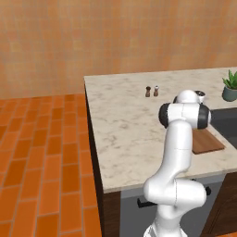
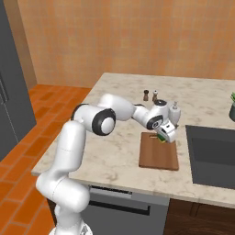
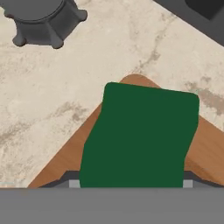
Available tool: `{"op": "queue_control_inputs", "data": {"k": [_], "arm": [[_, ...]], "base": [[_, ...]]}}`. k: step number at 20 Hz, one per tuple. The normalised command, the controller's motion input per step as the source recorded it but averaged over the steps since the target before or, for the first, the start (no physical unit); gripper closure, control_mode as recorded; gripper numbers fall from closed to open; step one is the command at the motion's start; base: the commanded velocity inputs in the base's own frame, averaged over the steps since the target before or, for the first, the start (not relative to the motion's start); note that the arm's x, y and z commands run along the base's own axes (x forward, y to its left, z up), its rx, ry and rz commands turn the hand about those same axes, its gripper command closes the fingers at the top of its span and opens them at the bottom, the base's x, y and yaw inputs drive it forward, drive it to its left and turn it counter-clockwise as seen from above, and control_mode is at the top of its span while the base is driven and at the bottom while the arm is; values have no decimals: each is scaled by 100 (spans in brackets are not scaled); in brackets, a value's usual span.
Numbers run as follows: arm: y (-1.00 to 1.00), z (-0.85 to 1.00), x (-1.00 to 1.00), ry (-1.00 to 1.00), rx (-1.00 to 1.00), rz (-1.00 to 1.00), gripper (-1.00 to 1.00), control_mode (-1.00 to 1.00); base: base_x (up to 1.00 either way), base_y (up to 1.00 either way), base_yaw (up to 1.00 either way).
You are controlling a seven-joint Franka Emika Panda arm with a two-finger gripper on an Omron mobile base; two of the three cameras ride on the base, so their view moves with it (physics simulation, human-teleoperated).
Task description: Pick up the sponge from the counter and clean the cutting board by briefly scrubbing or pressing down on the cutting board. Once finished, release the sponge.
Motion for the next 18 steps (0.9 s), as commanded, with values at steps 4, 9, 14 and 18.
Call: {"op": "queue_control_inputs", "data": {"k": [4,9,14,18], "arm": [[99,-69,10,4,0,8,100,-100],[97,-40,0,12,-2,9,100,-100],[93,-67,0,13,-1,9,100,-100],[76,-98,-36,0,0,5,100,-100]], "base": [[0,0,0],[0,0,0],[0,0,0],[0,0,0]]}}
